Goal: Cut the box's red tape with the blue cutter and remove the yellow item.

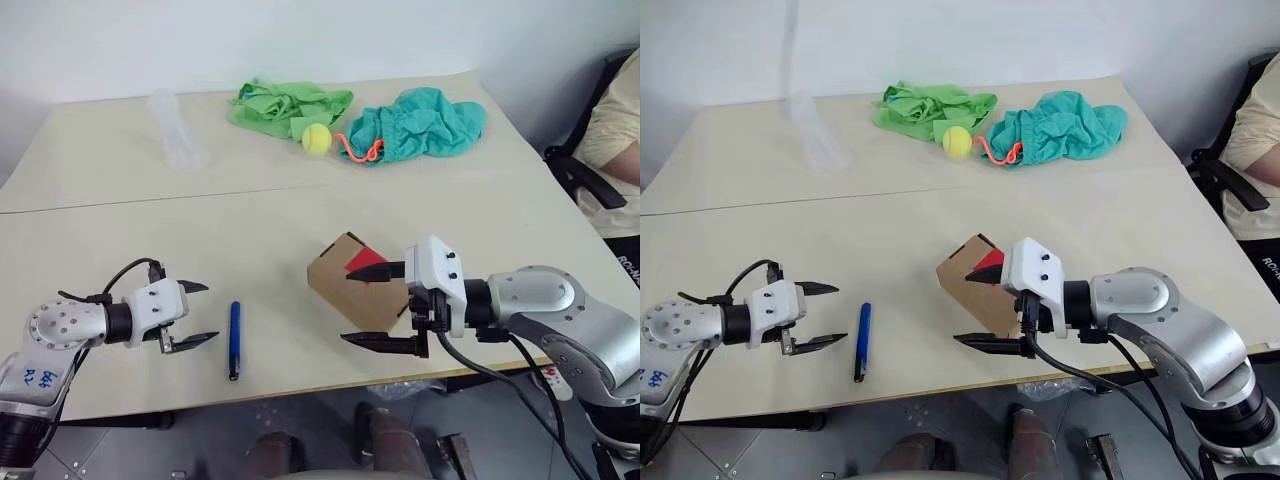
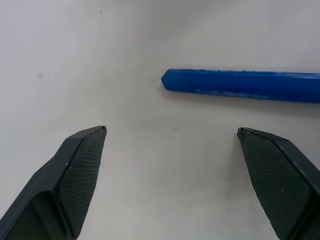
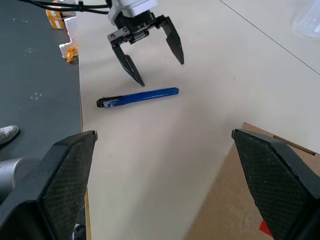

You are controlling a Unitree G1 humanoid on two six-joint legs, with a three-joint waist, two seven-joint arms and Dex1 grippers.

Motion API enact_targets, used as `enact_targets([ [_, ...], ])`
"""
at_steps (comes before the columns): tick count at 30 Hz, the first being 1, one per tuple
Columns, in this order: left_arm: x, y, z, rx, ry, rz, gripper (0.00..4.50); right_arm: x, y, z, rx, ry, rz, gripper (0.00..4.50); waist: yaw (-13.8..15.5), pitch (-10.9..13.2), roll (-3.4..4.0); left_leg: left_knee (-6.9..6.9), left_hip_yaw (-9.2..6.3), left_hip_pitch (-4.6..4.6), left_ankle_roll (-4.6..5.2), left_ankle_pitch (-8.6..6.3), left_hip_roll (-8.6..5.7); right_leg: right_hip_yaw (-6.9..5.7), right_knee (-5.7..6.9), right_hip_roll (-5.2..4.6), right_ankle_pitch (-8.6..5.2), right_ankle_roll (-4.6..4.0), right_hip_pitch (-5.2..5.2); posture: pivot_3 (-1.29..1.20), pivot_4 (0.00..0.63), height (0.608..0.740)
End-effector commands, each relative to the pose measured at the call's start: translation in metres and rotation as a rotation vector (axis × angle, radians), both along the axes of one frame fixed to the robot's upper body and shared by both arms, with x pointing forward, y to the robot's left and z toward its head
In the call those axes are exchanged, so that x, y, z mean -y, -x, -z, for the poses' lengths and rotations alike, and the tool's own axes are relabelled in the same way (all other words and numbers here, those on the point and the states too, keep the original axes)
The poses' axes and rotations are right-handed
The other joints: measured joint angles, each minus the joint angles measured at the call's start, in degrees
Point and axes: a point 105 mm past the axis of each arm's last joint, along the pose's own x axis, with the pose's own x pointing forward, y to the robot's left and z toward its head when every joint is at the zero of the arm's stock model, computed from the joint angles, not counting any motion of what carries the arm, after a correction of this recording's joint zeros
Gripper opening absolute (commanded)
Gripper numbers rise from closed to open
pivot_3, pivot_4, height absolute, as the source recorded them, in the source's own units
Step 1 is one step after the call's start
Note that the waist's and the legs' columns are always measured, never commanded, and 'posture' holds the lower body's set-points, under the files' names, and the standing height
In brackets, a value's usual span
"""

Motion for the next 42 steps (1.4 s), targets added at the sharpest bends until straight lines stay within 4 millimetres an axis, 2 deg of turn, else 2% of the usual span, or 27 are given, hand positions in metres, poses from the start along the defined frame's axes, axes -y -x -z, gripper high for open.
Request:
enact_targets([
  [1,0.023,-0.014,-0.009,0.003,0.120,-0.013,4.47,0.000,0.000,-0.010,0.053,-0.004,-0.007,4.50,0.5,0.1,-0.03,0.01,0.01,-0.01,0.01,0.00,-0.01,0.01,0.00,-0.01,0.00,0.00,0.00,0.00,0.150,0.740],
  [4,0.035,-0.019,-0.014,0.001,0.151,0.009,4.47,0.000,0.000,-0.010,0.056,-0.005,-0.005,4.50,1.2,0.1,-0.29,0.09,-0.02,-0.11,0.01,0.00,-0.03,-0.03,0.14,0.00,0.02,0.03,-0.01,0.00,0.150,0.740],
  [11,0.038,-0.024,-0.005,-0.018,0.114,0.038,4.47,0.002,0.002,-0.009,0.056,0.000,0.012,4.50,1.4,0.1,-0.32,0.17,0.00,-0.68,0.05,-0.02,-0.03,-0.15,-0.01,0.55,0.02,0.04,-0.46,0.00,0.150,0.740],
  [17,0.043,-0.024,-0.026,-0.035,0.200,0.064,4.47,0.003,0.004,-0.009,0.056,0.001,0.018,4.50,1.4,0.1,-0.33,0.22,0.07,-0.75,0.05,-0.02,0.04,-0.11,-0.04,0.71,0.02,0.04,-0.53,0.00,0.150,0.740],
  [21,0.064,-0.013,-0.050,-0.089,0.345,0.128,4.47,0.003,0.003,-0.009,0.057,0.002,0.021,4.50,1.5,0.2,-0.39,0.31,0.09,-0.76,0.02,-0.02,0.12,-0.06,-0.01,0.75,0.03,0.05,-0.52,0.00,0.150,0.740],
  [24,0.072,-0.005,-0.054,-0.128,0.374,0.154,4.47,0.003,0.003,-0.009,0.057,0.001,0.022,4.50,1.4,0.2,-0.39,0.31,0.11,-0.74,0.01,-0.02,0.13,-0.02,0.01,0.75,0.03,0.06,-0.52,0.00,0.150,0.740],
  [26,0.071,-0.004,-0.050,-0.138,0.360,0.141,4.47,0.003,0.002,-0.009,0.057,0.001,0.022,4.50,1.4,0.2,-0.39,0.31,0.11,-0.74,0.01,-0.02,0.12,-0.01,0.00,0.77,0.03,0.06,-0.52,0.00,0.150,0.740],
  [30,0.060,-0.004,-0.024,-0.156,0.254,0.110,4.47,0.003,0.002,-0.009,0.057,0.000,0.023,4.50,1.3,0.2,-0.39,0.30,0.18,-0.71,-0.03,-0.01,0.13,0.01,0.01,0.84,0.03,0.06,-0.52,0.00,0.150,0.740],
  [33,0.054,-0.007,-0.015,-0.154,0.210,0.087,4.47,0.003,0.002,-0.009,0.057,0.001,0.024,4.50,1.3,0.2,-0.39,0.30,0.20,-0.72,-0.03,-0.01,0.14,0.03,0.01,0.85,0.03,0.05,-0.56,0.00,0.150,0.740],
  [36,0.041,-0.004,0.004,-0.172,0.090,0.098,4.47,0.004,0.002,-0.009,0.057,0.005,0.027,4.50,1.4,0.2,-0.40,0.31,0.20,-0.73,-0.03,-0.01,0.14,0.03,0.01,0.83,0.03,0.05,-0.56,0.00,0.150,0.740],
  [42,0.025,0.001,0.023,-0.190,-0.037,0.120,4.47,0.005,0.002,-0.009,0.056,0.010,0.031,4.50,1.2,0.2,-0.41,0.28,0.33,-0.68,-0.04,-0.03,0.19,0.14,0.08,0.83,0.03,0.04,-0.65,0.00,0.150,0.740],
])
